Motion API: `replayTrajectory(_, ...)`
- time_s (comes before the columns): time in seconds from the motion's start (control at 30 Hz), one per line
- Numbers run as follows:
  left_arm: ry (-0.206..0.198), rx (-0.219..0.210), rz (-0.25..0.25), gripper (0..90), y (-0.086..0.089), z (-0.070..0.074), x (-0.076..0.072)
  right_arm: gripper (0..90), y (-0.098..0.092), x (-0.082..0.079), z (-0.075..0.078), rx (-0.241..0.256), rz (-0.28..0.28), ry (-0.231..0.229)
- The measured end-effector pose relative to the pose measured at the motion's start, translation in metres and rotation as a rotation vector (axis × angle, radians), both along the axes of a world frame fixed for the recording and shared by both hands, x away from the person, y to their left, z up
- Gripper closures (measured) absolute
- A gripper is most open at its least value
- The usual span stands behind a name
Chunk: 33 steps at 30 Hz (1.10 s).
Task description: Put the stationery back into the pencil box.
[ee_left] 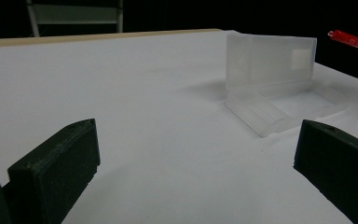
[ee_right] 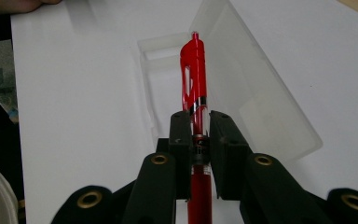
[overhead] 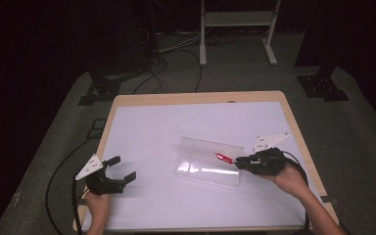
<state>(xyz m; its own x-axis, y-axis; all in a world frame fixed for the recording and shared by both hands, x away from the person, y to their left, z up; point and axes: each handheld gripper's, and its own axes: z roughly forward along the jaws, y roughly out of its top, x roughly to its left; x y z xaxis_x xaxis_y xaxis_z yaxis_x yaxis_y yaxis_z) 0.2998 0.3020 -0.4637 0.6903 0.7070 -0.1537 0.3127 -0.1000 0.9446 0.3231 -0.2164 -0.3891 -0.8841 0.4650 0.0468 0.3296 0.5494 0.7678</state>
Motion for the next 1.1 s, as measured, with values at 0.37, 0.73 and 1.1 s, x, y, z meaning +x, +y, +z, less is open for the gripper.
replayTrajectory(0.37,0.000,0.001,-0.001,0.0,0.000,0.000,0.000,78.9,0.017,0.009,0.000,0.001,0.026,0.005)
replayTrajectory(0.73,0.000,0.003,-0.003,0.0,-0.001,0.000,0.000,78.8,0.035,0.017,-0.010,-0.001,0.060,0.027)
replayTrajectory(1.1,0.003,0.005,-0.005,0.0,-0.001,0.000,0.000,78.9,0.048,0.032,-0.031,-0.024,0.086,0.061)
